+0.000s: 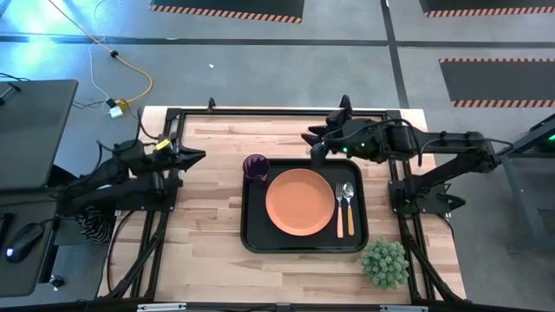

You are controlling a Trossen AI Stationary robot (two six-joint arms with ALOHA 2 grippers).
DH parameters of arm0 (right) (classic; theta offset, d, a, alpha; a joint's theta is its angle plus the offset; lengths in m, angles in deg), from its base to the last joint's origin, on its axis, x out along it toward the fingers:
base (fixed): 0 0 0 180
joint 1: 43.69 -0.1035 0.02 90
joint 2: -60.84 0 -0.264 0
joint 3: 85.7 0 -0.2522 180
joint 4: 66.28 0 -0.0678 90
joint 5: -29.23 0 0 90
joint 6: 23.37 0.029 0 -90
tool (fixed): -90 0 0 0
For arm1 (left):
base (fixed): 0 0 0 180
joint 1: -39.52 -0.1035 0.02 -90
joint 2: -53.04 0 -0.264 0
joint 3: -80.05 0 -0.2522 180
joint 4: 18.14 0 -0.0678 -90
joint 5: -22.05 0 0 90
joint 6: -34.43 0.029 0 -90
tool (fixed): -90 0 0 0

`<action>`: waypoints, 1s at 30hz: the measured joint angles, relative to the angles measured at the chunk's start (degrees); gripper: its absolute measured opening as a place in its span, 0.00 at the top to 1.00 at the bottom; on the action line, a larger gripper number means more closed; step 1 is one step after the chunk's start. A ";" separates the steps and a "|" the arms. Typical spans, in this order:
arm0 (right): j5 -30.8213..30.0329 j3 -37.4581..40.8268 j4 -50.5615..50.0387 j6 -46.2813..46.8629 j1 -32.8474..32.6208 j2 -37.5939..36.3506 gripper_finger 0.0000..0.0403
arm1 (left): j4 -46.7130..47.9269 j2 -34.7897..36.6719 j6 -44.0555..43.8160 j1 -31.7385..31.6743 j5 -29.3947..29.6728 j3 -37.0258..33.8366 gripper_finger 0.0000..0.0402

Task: Pick and place plate/cup/fork/spoon on tray
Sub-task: Return to Home Position

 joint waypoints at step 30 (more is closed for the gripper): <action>13.67 0.00 2.57 -4.84 7.31 -6.99 0.62 | -17.70 5.34 -2.77 -0.11 6.39 -20.63 0.94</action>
